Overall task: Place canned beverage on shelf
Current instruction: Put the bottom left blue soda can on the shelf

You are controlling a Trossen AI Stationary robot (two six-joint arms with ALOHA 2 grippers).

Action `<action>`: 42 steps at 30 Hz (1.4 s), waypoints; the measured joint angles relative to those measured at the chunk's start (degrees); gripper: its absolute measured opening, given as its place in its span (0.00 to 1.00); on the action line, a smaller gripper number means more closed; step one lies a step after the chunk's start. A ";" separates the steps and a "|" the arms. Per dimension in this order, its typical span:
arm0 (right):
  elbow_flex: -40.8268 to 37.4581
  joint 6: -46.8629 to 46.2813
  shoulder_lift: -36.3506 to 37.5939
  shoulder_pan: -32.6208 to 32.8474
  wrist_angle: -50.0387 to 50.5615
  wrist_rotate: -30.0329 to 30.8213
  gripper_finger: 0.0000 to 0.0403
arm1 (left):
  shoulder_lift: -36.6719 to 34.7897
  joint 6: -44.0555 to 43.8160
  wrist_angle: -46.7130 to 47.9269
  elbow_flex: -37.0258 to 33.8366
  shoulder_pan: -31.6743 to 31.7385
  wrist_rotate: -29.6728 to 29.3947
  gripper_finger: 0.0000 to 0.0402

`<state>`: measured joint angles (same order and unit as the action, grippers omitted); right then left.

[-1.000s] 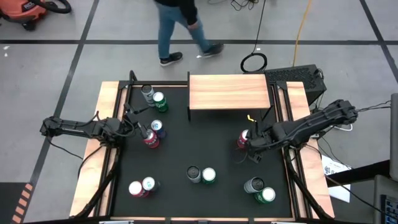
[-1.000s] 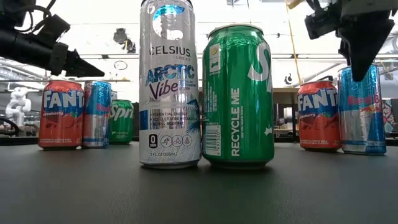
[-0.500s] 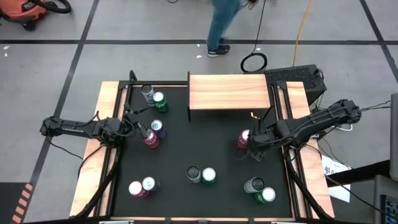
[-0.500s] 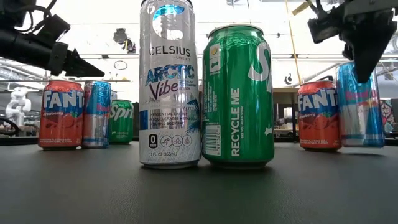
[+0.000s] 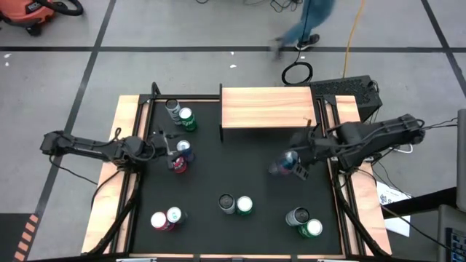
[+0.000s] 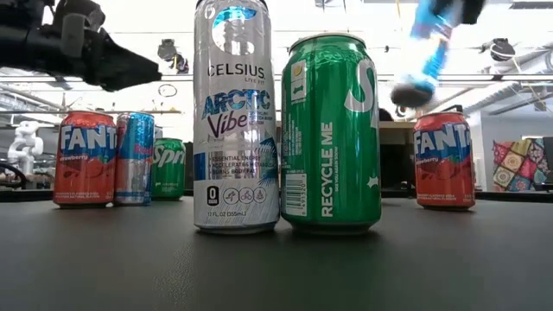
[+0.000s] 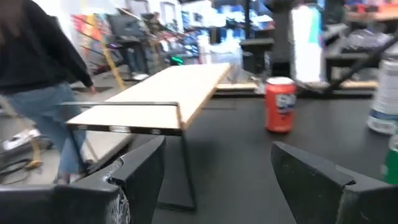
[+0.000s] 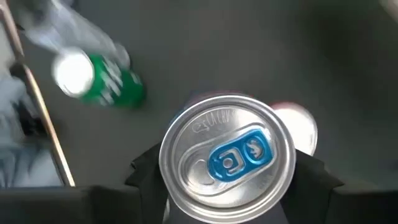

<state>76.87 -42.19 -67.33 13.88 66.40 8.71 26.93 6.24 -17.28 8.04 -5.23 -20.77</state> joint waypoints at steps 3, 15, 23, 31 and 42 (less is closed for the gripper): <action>3.20 4.61 -1.81 -2.02 -1.09 2.26 0.56 | 3.96 0.05 -0.13 3.12 -0.01 2.08 0.72; 8.42 24.19 -13.55 -13.29 -18.37 0.18 0.56 | 17.62 -4.43 9.74 18.90 7.56 19.85 0.72; 8.78 39.44 -20.28 -15.73 -23.42 0.14 0.56 | 27.03 1.80 1.62 19.60 11.30 24.50 0.72; 8.84 43.48 -19.79 -18.41 -31.38 -4.34 0.57 | 38.94 -1.67 -2.74 25.70 14.38 34.49 0.76; 8.76 42.60 -19.95 -18.22 -34.04 -6.19 0.57 | 47.82 0.35 -3.35 31.70 14.14 29.77 0.99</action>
<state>85.62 0.41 -87.28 -4.34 32.37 2.52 74.75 6.59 -20.63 39.74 8.91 9.00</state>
